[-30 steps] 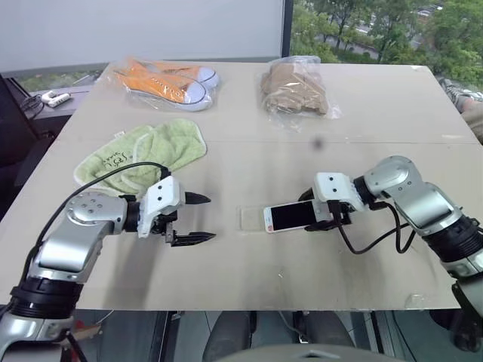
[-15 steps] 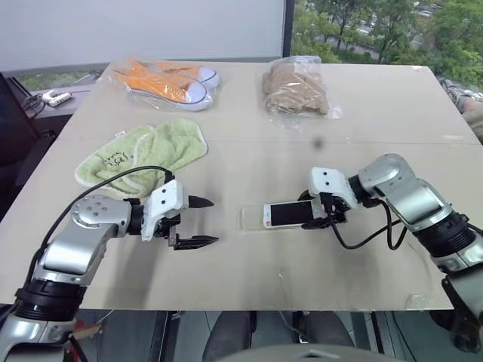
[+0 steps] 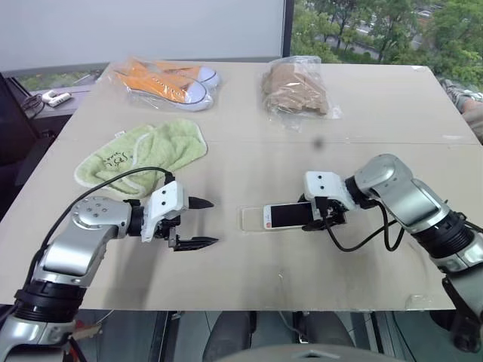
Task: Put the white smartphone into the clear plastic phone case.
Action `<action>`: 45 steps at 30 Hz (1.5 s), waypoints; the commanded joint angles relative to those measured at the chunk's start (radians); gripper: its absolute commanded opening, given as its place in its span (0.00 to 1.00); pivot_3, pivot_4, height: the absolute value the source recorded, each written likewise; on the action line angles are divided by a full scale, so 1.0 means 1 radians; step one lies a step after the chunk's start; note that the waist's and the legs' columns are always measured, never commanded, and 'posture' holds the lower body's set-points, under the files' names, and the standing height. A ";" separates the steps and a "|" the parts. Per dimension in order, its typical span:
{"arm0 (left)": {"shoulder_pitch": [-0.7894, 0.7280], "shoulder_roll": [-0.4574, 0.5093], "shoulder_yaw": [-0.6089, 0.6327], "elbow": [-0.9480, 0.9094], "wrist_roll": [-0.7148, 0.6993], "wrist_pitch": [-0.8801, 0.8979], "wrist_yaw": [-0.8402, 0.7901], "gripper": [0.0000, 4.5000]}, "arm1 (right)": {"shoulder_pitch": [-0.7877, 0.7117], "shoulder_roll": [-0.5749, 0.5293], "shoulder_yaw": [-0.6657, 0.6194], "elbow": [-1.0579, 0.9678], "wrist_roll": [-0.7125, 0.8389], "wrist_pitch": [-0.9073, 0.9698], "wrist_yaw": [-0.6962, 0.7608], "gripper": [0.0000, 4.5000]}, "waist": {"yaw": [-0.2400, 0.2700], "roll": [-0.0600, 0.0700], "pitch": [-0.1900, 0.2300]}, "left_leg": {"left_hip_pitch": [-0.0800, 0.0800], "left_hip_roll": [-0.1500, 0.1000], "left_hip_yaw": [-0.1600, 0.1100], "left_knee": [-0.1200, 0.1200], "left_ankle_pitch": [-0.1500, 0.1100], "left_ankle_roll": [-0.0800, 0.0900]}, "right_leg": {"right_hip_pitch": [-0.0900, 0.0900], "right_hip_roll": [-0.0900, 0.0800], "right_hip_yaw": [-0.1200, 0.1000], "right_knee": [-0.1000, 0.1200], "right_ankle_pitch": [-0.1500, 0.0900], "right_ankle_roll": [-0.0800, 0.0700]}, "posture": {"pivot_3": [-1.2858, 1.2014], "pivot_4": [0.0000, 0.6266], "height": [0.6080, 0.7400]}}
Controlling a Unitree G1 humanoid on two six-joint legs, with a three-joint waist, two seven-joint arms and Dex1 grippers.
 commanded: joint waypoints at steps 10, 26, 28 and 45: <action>0.010 0.011 0.022 -0.031 -0.008 -0.009 0.011 1.00 | 0.003 0.024 -0.025 -0.042 0.018 -0.008 -0.022 0.97 | 0.000 0.000 0.000 | 0.000 0.000 0.000 0.000 0.000 0.000 | 0.000 0.000 0.000 0.000 0.000 0.000 | 0.52 0.24 1.00; -0.016 -0.017 -0.003 -0.013 0.007 -0.012 0.028 1.00 | 0.024 0.074 -0.074 -0.152 0.110 0.050 -0.114 0.42 | 0.000 0.000 0.000 | 0.000 0.000 0.000 0.000 0.000 0.000 | 0.000 0.000 0.000 0.000 0.000 0.000 | 0.52 0.24 1.00; -0.014 -0.017 -0.001 -0.013 0.007 -0.013 0.028 1.00 | 0.031 0.086 -0.060 -0.126 0.100 0.027 -0.128 0.25 | 0.000 0.000 0.000 | 0.000 0.000 0.000 0.000 0.000 0.000 | 0.000 0.000 0.000 0.000 0.000 0.000 | 0.52 0.24 1.00; -0.011 -0.014 0.006 -0.019 -0.003 -0.014 0.017 1.00 | 0.054 0.121 0.037 -0.023 -0.007 -0.044 -0.161 0.01 | 0.000 -0.001 -0.001 | 0.001 0.000 0.000 0.000 0.000 -0.001 | 0.000 0.000 -0.001 0.001 0.000 0.000 | 0.52 0.24 1.00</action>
